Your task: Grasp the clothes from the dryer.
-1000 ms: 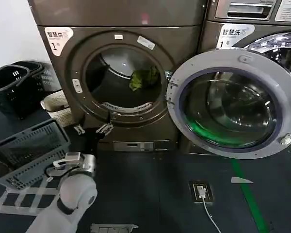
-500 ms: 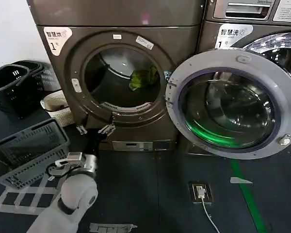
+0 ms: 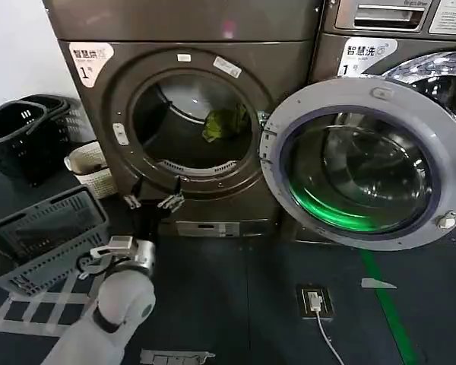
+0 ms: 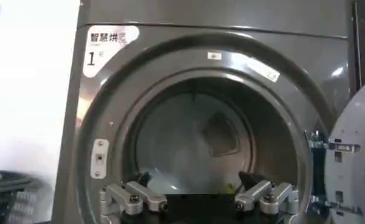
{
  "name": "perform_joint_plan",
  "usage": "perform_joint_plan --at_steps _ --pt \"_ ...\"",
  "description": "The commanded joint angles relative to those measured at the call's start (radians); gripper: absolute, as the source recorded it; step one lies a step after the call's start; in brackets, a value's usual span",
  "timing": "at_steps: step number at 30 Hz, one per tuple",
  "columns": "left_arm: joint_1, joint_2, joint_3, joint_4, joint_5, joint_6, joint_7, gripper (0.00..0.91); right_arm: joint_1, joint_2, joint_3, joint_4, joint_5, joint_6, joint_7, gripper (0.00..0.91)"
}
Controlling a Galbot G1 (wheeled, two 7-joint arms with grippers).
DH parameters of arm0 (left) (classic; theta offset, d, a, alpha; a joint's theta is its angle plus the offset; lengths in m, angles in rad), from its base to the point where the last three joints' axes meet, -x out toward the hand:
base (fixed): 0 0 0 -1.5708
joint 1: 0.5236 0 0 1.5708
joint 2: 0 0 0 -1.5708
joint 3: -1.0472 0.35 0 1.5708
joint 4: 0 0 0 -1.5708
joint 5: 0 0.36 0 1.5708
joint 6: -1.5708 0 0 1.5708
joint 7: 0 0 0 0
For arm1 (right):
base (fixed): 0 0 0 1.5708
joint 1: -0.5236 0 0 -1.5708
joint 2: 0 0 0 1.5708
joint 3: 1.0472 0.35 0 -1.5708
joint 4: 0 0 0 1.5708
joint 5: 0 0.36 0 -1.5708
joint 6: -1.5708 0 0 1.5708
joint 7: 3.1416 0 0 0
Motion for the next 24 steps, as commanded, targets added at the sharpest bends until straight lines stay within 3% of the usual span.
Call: perform_joint_plan --at_steps 1,24 --pt "-0.004 0.000 0.003 0.004 0.000 0.000 0.000 0.907 0.000 0.001 0.002 0.000 0.000 0.001 -0.001 0.907" --pt "-0.003 0.000 0.002 -0.002 0.001 -0.001 0.001 0.907 -0.004 0.000 0.007 0.010 0.027 0.014 -0.011 0.907"
